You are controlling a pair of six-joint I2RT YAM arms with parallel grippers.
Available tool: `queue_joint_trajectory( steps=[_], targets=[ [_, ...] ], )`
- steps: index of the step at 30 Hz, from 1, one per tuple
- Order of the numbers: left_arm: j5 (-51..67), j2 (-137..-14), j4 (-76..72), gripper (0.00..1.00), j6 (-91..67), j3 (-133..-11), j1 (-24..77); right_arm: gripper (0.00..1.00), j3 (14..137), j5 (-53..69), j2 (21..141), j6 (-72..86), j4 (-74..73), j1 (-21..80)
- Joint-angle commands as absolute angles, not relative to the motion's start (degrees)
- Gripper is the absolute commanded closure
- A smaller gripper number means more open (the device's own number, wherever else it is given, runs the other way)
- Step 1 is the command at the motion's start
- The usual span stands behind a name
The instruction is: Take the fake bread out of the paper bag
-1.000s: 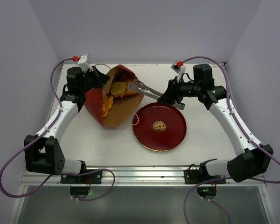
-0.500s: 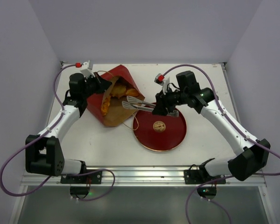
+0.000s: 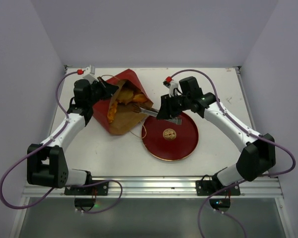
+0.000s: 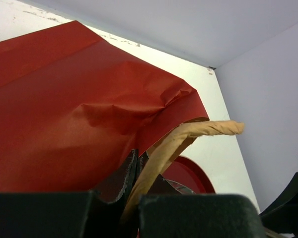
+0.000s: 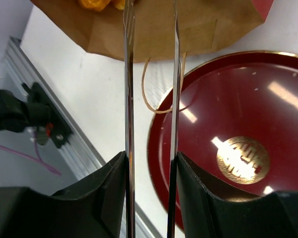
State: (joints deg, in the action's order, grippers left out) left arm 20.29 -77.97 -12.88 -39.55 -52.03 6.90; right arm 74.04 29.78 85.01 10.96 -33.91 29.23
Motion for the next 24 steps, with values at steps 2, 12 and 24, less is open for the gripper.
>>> queue_joint_trajectory(
  steps=[2, 12, 24],
  targets=[
    [16.6, -75.8, -19.0, 1.0, -46.3, -52.1, 7.3, 0.54, 75.0, 34.3, 86.8, 23.8, -25.4, 29.4],
    [13.6, -76.7, -19.9, 1.0, -50.4, -52.4, 7.6, 0.51, 75.2, 37.2, 93.6, 39.2, -15.2, 28.7],
    [13.8, -77.3, -20.1, 1.0, -51.9, -53.1, 7.8, 0.5, 74.4, 38.7, 99.8, 51.0, -5.0, 28.0]
  ],
)
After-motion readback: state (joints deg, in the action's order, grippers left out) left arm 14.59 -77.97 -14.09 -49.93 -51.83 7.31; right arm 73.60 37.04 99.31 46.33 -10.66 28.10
